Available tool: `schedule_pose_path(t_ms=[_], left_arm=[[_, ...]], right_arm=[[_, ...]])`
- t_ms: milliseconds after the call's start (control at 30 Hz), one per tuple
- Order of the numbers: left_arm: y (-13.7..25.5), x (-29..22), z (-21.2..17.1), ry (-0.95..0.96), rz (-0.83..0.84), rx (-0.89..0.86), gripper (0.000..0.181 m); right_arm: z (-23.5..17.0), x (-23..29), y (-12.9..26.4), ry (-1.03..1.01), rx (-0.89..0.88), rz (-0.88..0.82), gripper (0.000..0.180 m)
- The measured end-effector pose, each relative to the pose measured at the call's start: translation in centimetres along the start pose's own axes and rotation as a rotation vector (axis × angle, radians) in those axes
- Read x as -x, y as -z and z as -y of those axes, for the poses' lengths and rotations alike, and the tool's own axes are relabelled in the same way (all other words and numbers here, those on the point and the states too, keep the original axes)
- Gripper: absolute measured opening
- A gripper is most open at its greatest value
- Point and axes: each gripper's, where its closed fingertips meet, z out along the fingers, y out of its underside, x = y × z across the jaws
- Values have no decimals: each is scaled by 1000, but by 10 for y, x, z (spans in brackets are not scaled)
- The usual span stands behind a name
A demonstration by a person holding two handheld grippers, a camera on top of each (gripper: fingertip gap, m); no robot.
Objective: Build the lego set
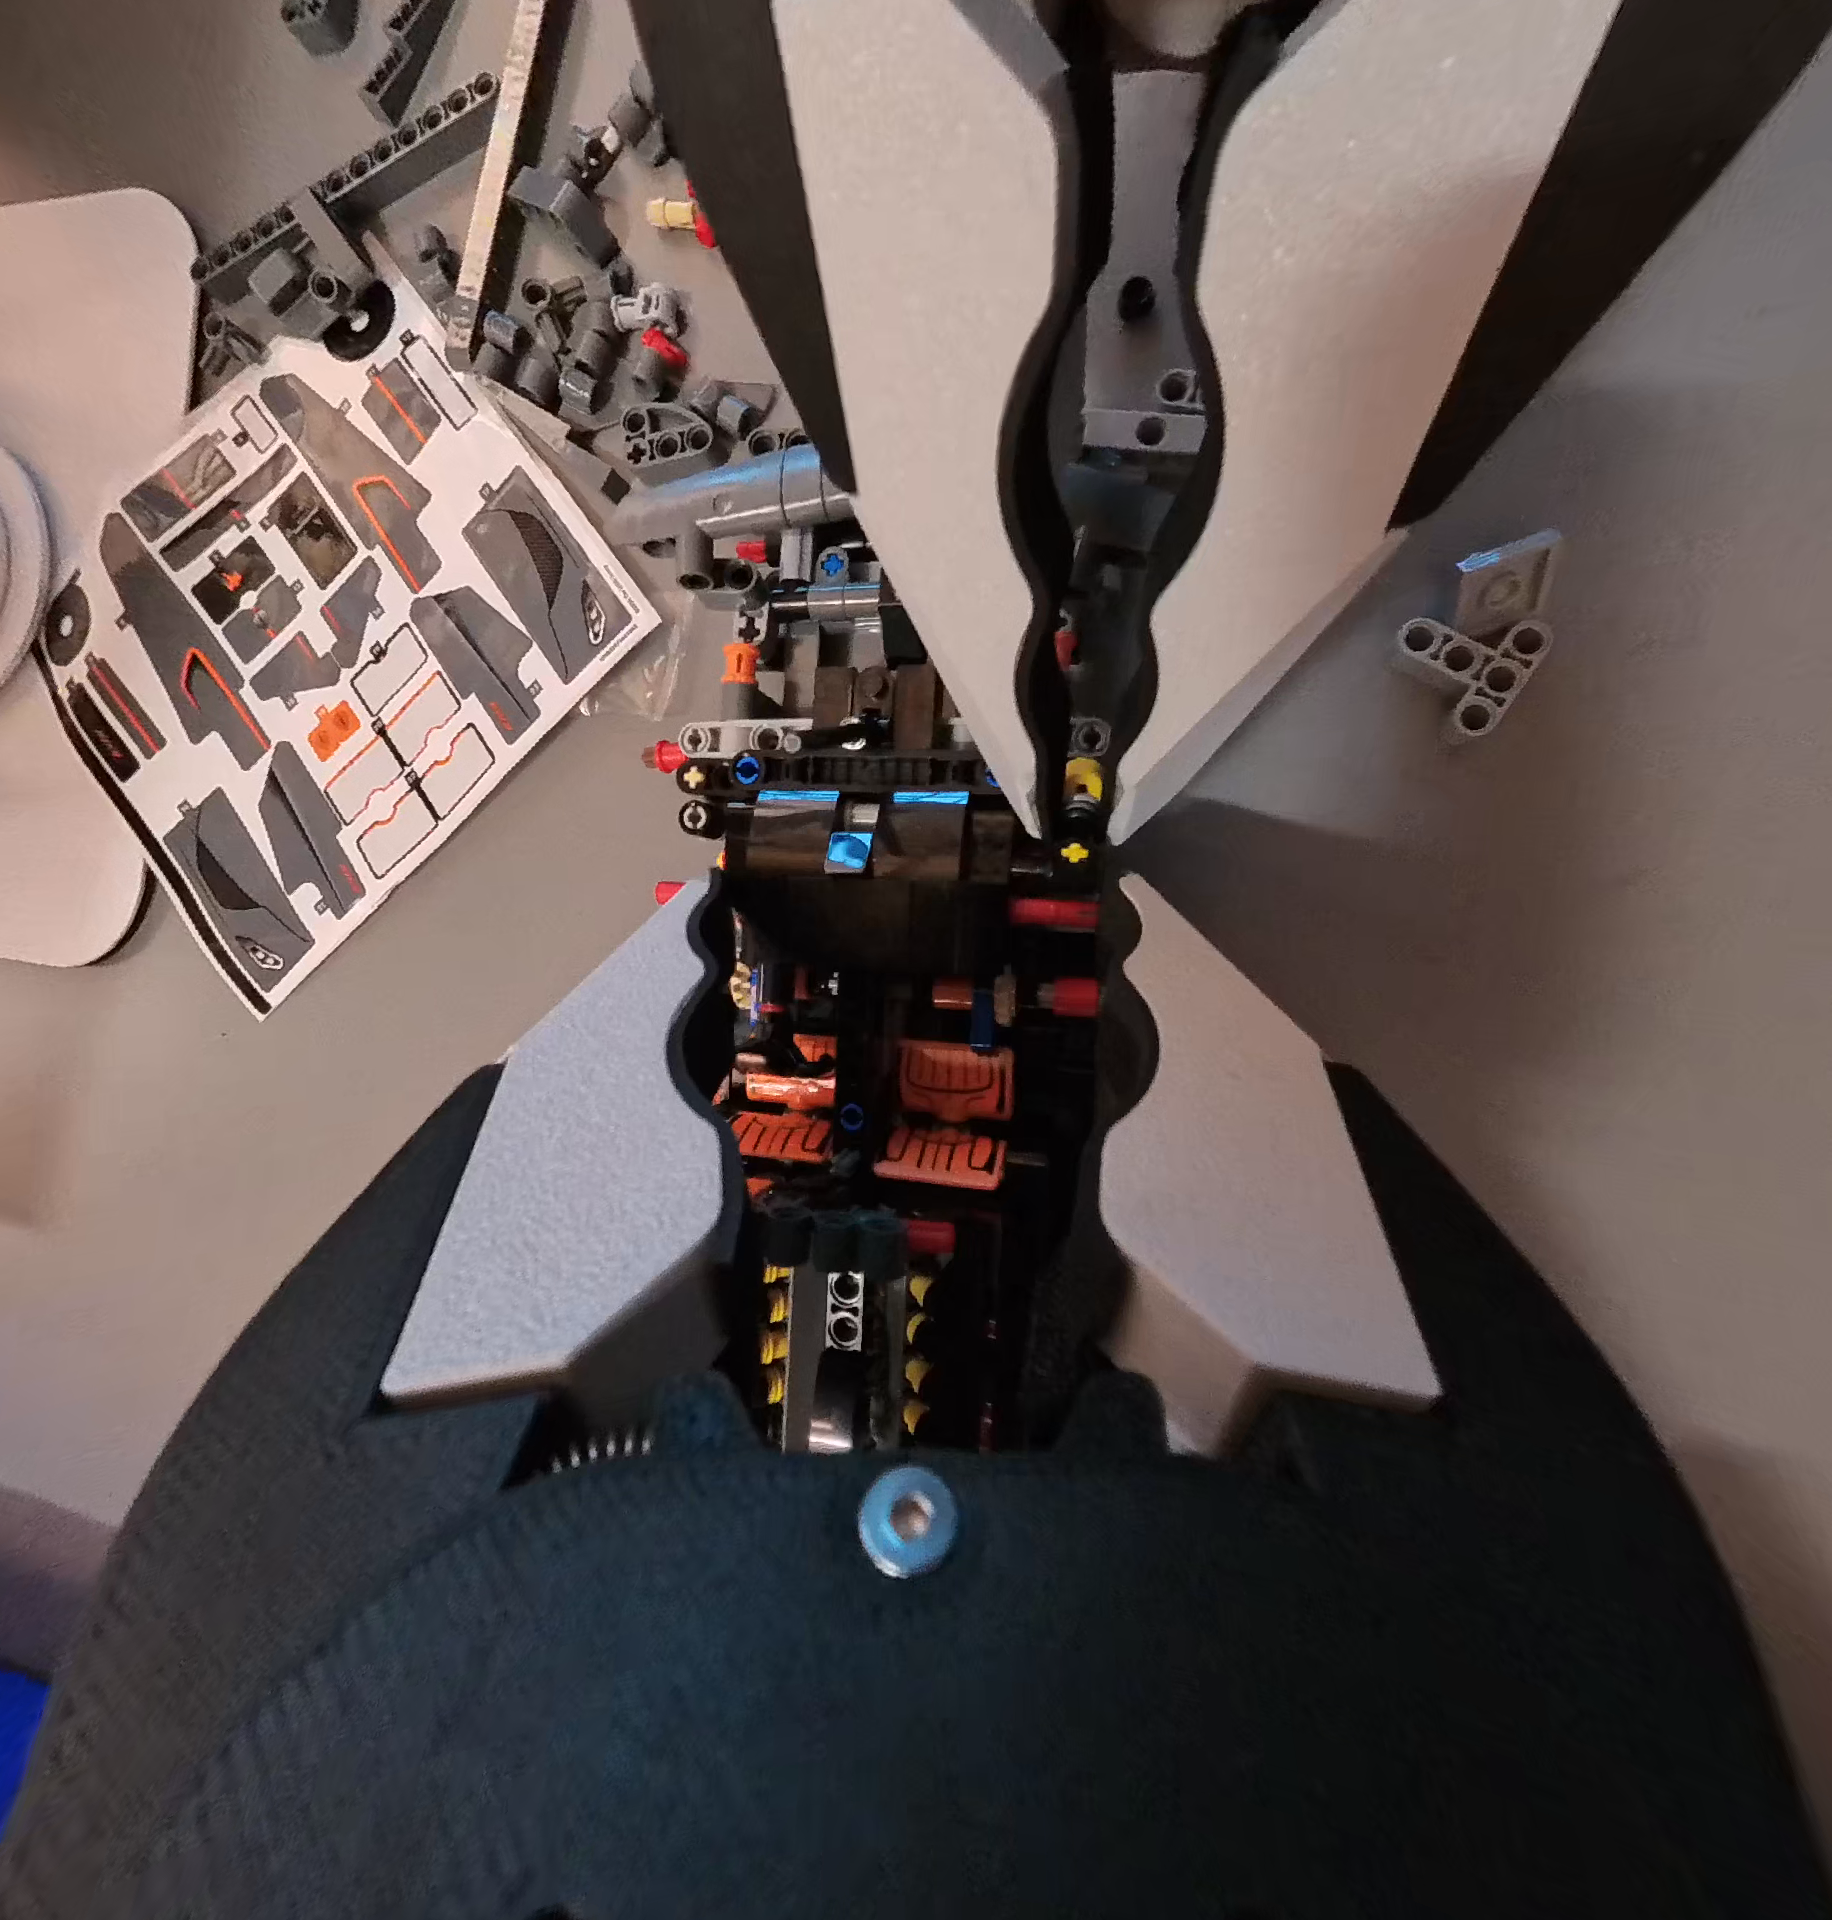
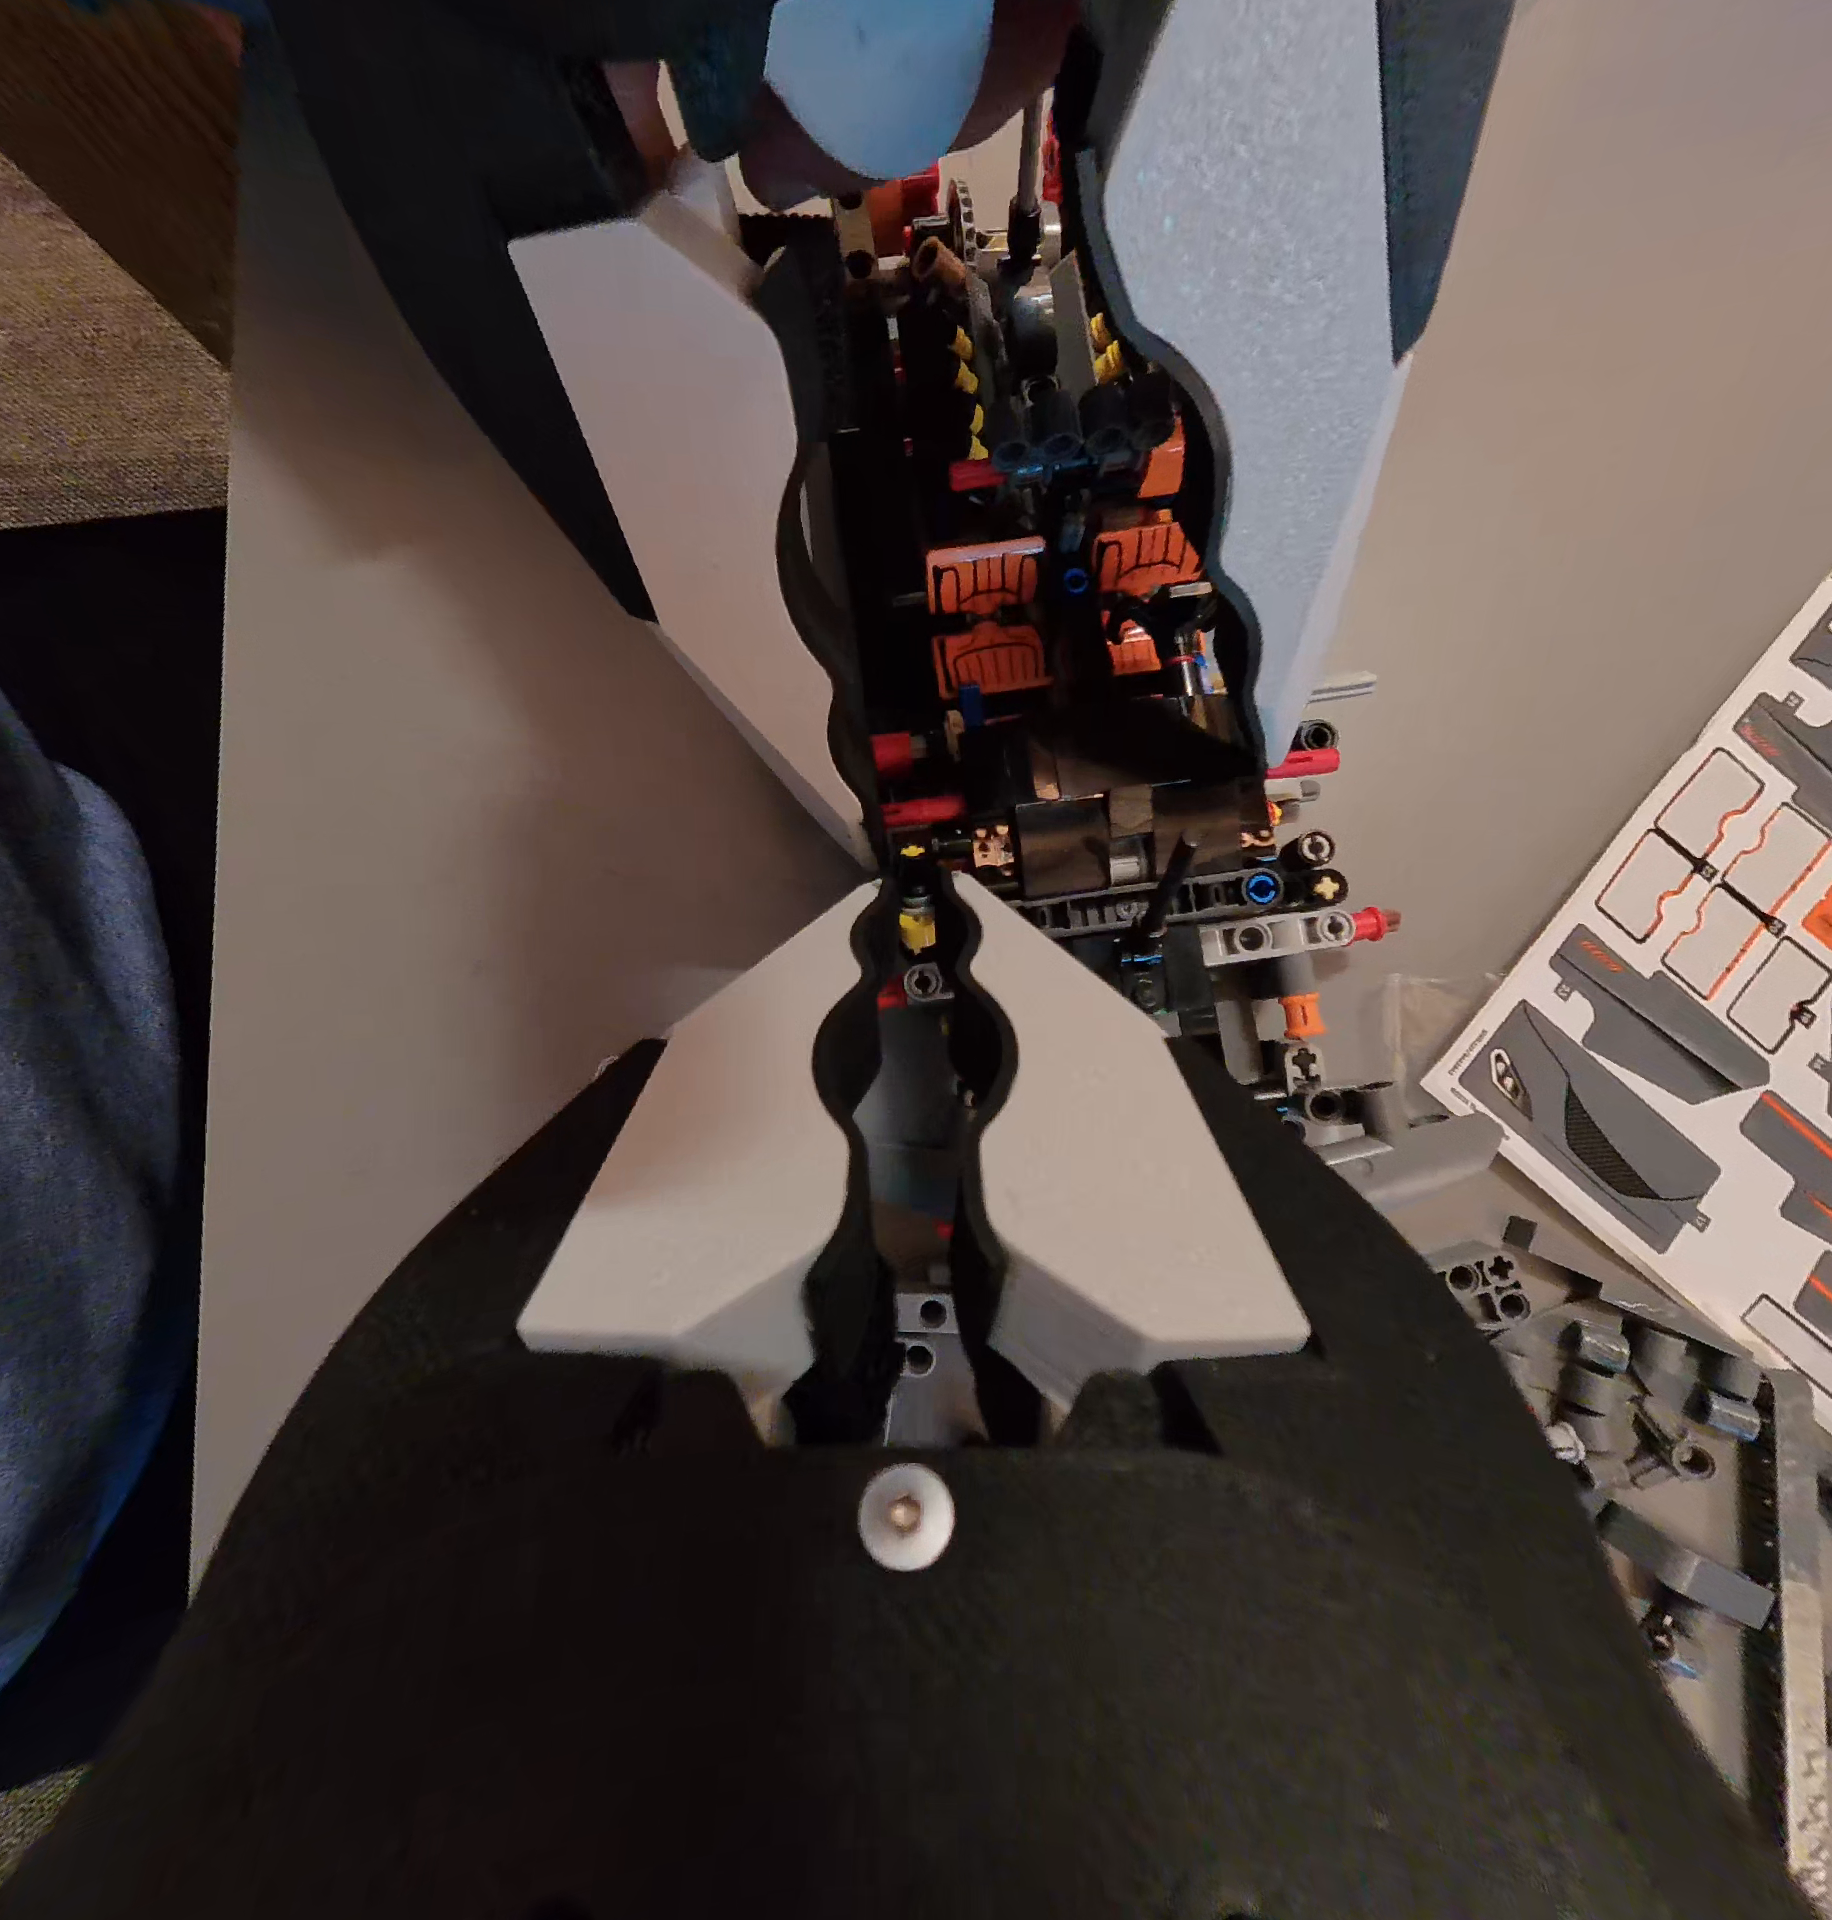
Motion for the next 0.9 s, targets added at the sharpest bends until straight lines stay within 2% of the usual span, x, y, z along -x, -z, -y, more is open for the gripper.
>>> schedule_pose_path(t_ms=[267, 900], left_arm=[[1, 0, 2, -10, 23, -16, 63], [1, 2, 5, 53, 16, -31, 65]], right_arm=[[-1, -3, 1, 1, 1, -5, 3], [-4, -5, 3, -37, -17, 17, 4]])
